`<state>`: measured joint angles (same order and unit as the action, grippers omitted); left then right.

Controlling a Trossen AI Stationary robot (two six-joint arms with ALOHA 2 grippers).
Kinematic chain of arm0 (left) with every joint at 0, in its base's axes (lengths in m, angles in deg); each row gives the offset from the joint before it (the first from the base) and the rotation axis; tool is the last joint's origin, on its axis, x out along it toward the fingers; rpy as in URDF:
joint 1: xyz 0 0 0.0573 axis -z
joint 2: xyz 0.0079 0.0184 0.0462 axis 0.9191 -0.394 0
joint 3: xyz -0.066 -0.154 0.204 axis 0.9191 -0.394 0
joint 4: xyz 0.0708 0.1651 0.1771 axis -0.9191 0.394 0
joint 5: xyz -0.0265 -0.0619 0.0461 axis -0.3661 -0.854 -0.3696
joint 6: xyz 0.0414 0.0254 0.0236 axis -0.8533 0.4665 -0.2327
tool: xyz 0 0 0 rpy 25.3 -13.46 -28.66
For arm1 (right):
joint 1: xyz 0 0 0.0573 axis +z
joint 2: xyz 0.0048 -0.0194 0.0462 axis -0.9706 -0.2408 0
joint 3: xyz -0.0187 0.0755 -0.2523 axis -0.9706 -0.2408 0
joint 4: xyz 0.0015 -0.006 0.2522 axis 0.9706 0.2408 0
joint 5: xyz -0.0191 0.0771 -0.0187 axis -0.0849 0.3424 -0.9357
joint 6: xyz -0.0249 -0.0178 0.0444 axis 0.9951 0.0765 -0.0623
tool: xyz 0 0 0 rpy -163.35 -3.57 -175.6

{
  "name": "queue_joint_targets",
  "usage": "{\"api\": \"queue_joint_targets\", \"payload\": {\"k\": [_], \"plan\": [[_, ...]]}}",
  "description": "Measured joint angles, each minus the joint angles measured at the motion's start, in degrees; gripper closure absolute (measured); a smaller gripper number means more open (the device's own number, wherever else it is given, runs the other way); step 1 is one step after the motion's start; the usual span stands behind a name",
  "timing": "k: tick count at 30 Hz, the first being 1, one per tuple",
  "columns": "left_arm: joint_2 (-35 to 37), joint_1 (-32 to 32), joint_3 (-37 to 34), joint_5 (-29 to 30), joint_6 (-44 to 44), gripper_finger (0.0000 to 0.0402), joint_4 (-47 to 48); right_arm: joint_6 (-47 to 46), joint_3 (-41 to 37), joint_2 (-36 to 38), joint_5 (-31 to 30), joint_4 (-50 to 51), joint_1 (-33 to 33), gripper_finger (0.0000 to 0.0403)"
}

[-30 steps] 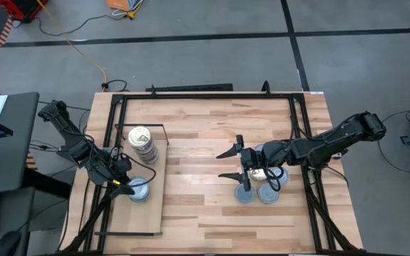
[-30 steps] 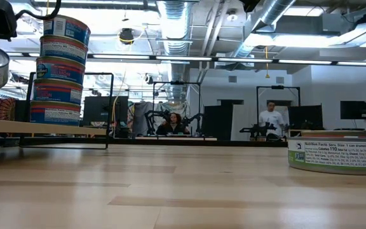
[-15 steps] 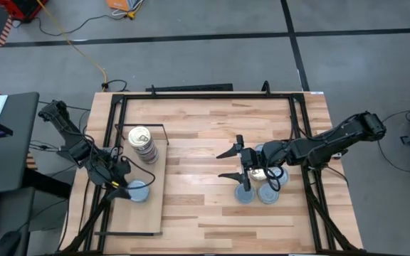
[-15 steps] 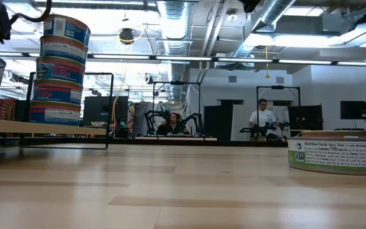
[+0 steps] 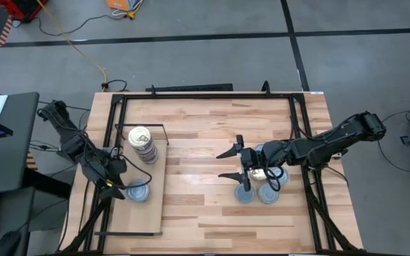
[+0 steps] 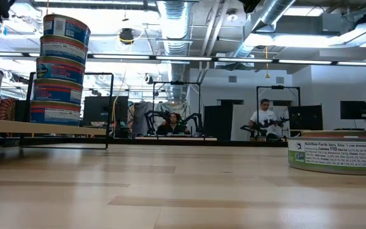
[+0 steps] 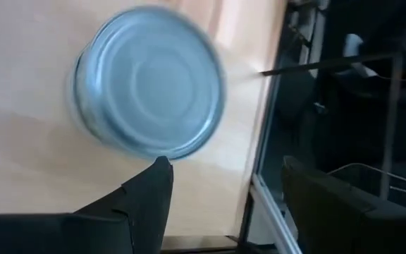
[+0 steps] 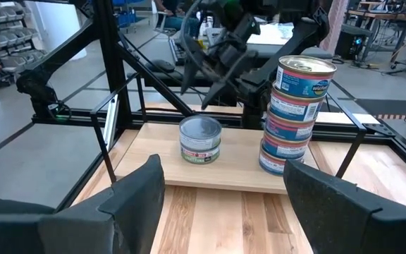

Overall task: Stack canned seafood by type on shelf
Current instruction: Stack the green and white tuna can on the green and white tuna can on the shelf

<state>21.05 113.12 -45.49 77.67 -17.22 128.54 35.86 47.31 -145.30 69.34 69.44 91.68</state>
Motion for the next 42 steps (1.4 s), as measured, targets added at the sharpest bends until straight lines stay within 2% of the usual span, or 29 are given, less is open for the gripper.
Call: {"api": "queue_joint_targets", "payload": {"k": [5, 8, 14, 17, 20, 23, 26, 30, 34, 39, 42], "plan": [[0.0, 0.0, 3.2, 3.6, -6.4, 0.015, -3.0, 0.0, 0.0, 0.0, 0.0, 0.3, 0.0, 0.0086], [0.0, 0.0, 5.0, 5.1, -11.0, 0.015, -7.8, 0.0, 0.0, 0.0, 0.0, 0.3, 0.0, 0.0086], [0.0, 0.0, 7.6, 10.4, -31.2, 0.015, -25.9, 0.1, 0.0, 0.0, 0.0, 0.0, 0.0, 0.0086], [0.0, 0.0, 8.9, 19.0, -45.8, 0.015, -33.7, 0.1, 0.0, 0.0, 0.0, -0.2, 0.0, 0.0086], [0.0, 0.0, 10.2, 34.1, -57.6, 0.015, -36.4, 0.0, 0.0, 0.0, 0.0, -0.6, 0.0, 0.0086], [-0.1, -0.7, 11.2, 48.4, -62.7, 0.015, -37.1, -0.3, 0.0, 0.0, 0.0, -0.6, 0.0, 0.0086], [-0.1, -4.0, 12.9, 53.3, -65.0, 0.015, -36.5, 0.0, 0.0, 0.0, -0.1, -0.5, -0.3, 0.0086], [-0.1, -9.9, 16.9, 50.5, -61.2, 0.015, -31.4, -0.4, 0.0, 0.0, -0.1, 5.8, -1.6, 0.0086], [-2.0, -15.3, 18.4, 44.5, -55.0, 0.015, -26.3, -3.2, 0.0, 0.0, 0.0, 14.9, -3.7, 0.0086], [-11.3, -18.2, 18.0, 34.0, -54.5, 0.015, -26.1, -10.7, 0.0, 0.0, 1.4, 26.6, -2.9, 0.0091], [-18.4, -18.2, 18.0, 32.5, -57.1, 0.015, -26.7, -17.0, 0.0, -1.2, 1.5, 32.1, -0.2, 0.01]]}}
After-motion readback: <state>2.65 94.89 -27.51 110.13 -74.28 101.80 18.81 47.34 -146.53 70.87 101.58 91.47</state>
